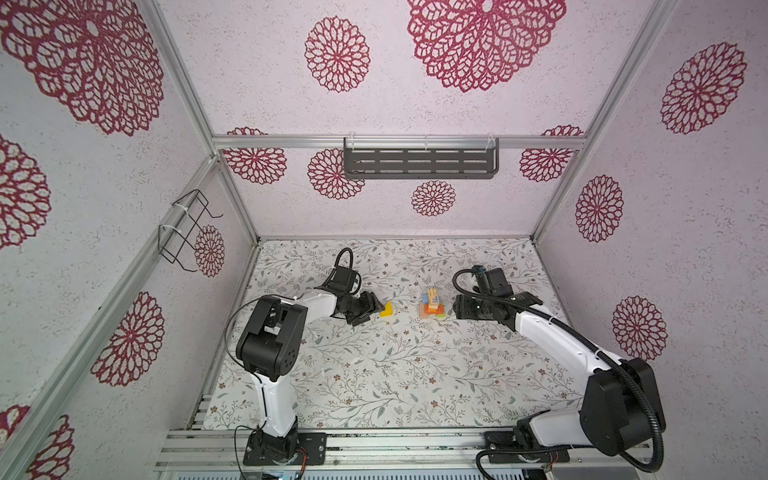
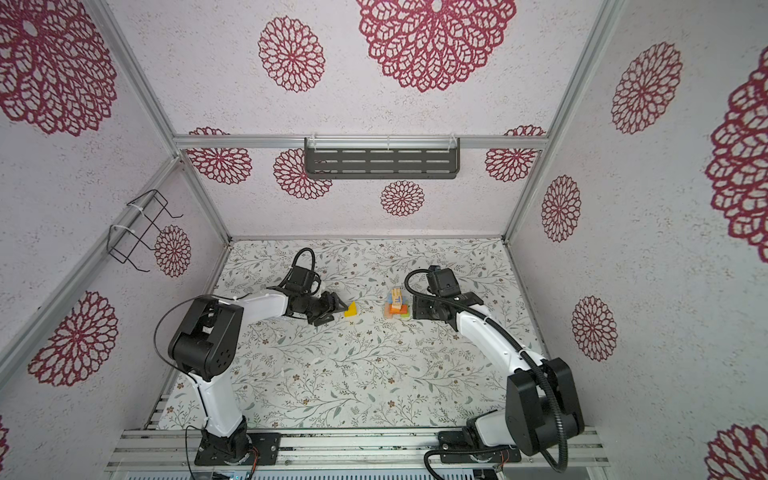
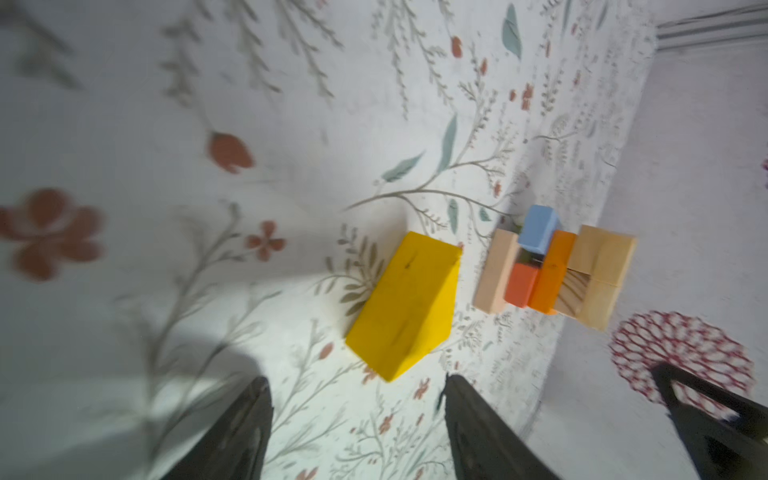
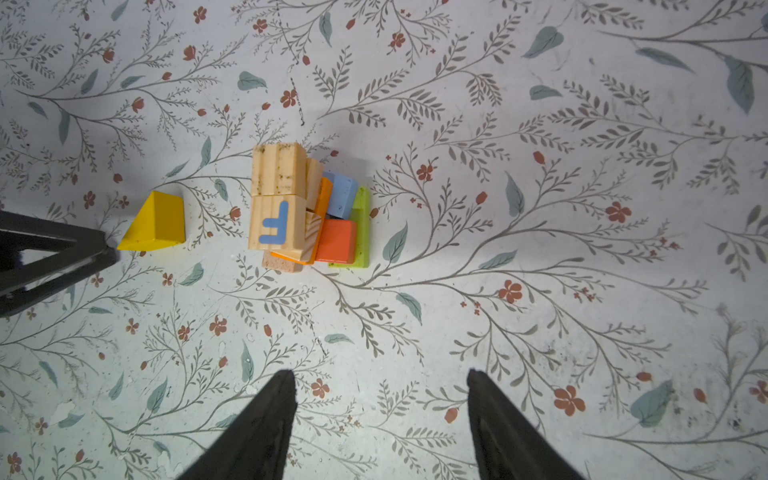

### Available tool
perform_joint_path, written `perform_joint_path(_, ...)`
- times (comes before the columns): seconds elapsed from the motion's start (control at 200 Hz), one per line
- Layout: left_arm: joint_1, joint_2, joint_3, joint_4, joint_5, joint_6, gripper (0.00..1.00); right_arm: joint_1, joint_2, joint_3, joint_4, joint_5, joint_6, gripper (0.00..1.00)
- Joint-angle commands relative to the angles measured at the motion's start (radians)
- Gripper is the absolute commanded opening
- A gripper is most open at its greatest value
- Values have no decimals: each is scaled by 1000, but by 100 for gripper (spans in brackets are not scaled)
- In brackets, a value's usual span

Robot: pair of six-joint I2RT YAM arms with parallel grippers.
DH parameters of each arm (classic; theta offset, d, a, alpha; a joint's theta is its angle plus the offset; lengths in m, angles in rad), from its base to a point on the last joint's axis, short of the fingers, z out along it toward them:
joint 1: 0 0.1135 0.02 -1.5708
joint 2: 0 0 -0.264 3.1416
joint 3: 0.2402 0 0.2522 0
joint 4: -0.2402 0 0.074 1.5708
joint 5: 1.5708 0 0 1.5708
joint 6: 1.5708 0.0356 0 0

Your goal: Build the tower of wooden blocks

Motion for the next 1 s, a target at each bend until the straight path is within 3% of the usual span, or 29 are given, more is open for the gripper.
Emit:
perform_joint_path(0.0,-24,-86,29,-200,-275,113,70,-8,-29,15,12,-12,-3,69)
perform_joint_path(0.11,-114,-109,122,-332,-451,216,70,-7,-30,12,18,-13,-4,69)
perform_joint_path(0.345,-268,12,366,-519,-638,336,69,-7,-40,0,27,-14,-2,69)
perform_joint_path(0.63,-308,220,569,-618,-660,371,67,-9,-82,-22,56,-7,-1,73)
perform_joint_path(0.996,-306,274,613,-618,-644,389,59,-11,-75,-47,106,-19,5,77)
